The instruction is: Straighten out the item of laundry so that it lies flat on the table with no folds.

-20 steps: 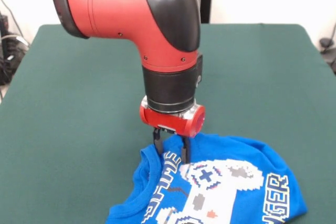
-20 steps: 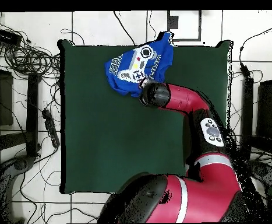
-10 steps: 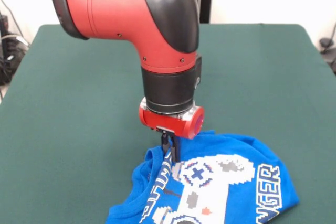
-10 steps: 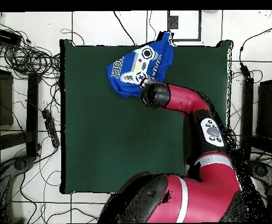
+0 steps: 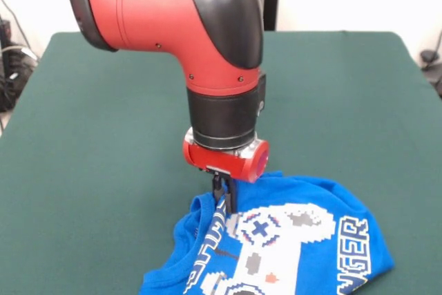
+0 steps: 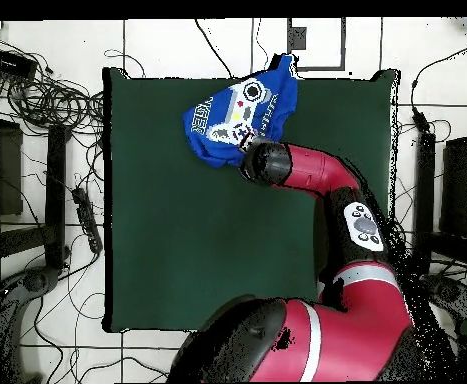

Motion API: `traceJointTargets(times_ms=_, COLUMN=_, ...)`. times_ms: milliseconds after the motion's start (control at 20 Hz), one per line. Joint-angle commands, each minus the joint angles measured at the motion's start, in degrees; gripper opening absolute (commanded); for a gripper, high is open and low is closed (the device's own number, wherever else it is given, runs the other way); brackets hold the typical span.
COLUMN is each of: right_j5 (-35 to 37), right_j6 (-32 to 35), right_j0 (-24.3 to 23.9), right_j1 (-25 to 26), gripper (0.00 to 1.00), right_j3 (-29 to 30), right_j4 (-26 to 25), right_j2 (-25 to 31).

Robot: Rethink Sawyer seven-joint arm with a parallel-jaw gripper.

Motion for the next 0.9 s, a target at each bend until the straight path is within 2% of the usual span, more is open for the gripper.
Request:
traceJointTargets(times_ms=50, right_j5=1.0, right_j6=8.7, right_j0=4.6, right_j1=-0.7, gripper=0.00, right_j3=6.1, right_j4=0.6, right_j2=-1.4)
traceJointTargets(times_ms=250, right_j5=3.7, right_j6=9.5, right_j0=5.0, right_j1=-4.6, gripper=0.00, right_j3=8.8, right_j4=2.2, right_j2=-2.4)
traceJointTargets(times_ms=400, right_j5=2.6, right_j6=7.7, right_j0=5.3, right_j1=-8.8, gripper=0.00, right_j3=10.5, right_j4=0.2, right_j2=-4.5)
traceJointTargets(times_ms=450, right_j5=3.8, right_j6=6.6, right_j0=4.5, right_j1=-9.8, gripper=0.00, right_j3=11.4, right_j4=0.5, right_j2=-3.7)
traceJointTargets(times_ms=650, right_j5=0.9, right_j6=1.6, right_j0=-0.7, right_j1=-14.6, gripper=0.00, right_j3=17.8, right_j4=-0.4, right_j2=0.3)
traceJointTargets(times_ms=900, right_j5=2.6, right_j6=-3.2, right_j0=-7.1, right_j1=-24.0, gripper=0.00, right_j3=27.4, right_j4=-0.1, right_j2=3.5)
